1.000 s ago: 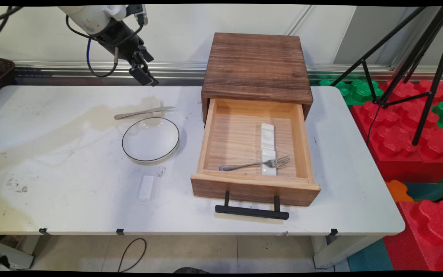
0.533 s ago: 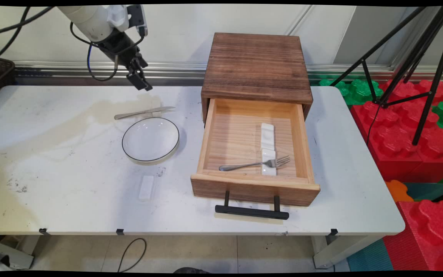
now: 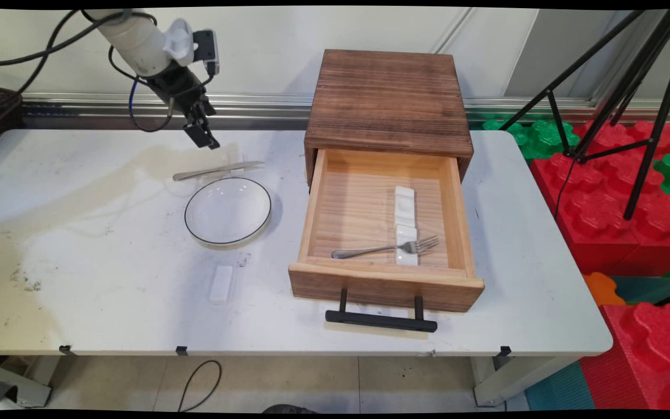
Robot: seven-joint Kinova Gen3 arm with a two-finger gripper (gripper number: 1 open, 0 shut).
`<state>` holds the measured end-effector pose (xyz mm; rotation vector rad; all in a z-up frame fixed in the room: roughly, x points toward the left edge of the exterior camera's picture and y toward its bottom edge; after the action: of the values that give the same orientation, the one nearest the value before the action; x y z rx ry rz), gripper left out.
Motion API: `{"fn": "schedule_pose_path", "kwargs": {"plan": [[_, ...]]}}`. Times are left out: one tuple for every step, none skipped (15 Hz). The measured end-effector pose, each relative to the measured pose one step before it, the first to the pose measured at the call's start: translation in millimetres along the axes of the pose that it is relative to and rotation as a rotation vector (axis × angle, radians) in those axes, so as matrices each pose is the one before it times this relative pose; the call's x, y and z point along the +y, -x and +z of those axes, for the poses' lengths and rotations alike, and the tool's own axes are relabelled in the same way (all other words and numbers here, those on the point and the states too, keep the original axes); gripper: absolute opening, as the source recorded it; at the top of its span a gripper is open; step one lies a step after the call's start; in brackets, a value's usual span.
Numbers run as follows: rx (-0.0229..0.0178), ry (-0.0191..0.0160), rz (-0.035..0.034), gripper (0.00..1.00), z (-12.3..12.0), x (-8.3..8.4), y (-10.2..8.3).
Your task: Pick up the knife from the left of the white plate
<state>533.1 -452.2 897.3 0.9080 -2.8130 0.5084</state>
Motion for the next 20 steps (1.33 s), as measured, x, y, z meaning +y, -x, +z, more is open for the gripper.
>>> {"fn": "schedule_pose_path", "kwargs": {"plan": [[-0.00843,0.00953,0.00691,1.00,5.41,-1.82,1.69],[-0.00815,0.00967,0.00551,1.00,5.35,-1.68,1.17],[-0.00687,0.00692,0.00432,1.00,4.65,-1.83,0.58],[-0.00747,0.00799,0.00302,1.00,5.51,-1.96,0.77],[-0.00692,0.00613,0.00211,1.00,5.21,-2.13,0.77],[-0.00546,0.00641,0.00164,1.00,4.65,-2.01,0.05],[-0.00553,0.00729,0.00130,1.00,5.26,-2.22,0.15],[-0.00461,0.00756,0.00141,1.00,4.87,-2.10,0.20],[-0.00342,0.00610,0.00107,1.00,4.13,-1.82,0.06],[-0.00402,0.00636,0.00186,1.00,4.59,-2.12,0.01],[-0.00388,0.00395,0.00360,1.00,4.35,-2.29,-0.05],[-0.00272,0.00339,0.00335,1.00,3.68,-1.92,-0.47],[-0.00166,0.00238,0.00186,1.00,2.43,-1.23,-0.22],[-0.00296,0.00434,0.00235,1.00,3.50,-1.56,-0.35],[-0.00294,0.00480,0.00205,1.00,3.90,-1.70,-0.44],[-0.00267,0.00451,0.00164,1.00,3.70,-1.64,-0.51],[-0.00209,0.00427,0.00094,1.00,2.91,-1.13,-0.35],[-0.00183,0.00488,0.00137,1.00,3.09,-1.18,-0.58],[-0.00222,0.00476,0.00141,1.00,2.90,-1.24,-0.54],[-0.00197,0.00365,0.00068,1.00,2.07,-0.83,0.06]]}}
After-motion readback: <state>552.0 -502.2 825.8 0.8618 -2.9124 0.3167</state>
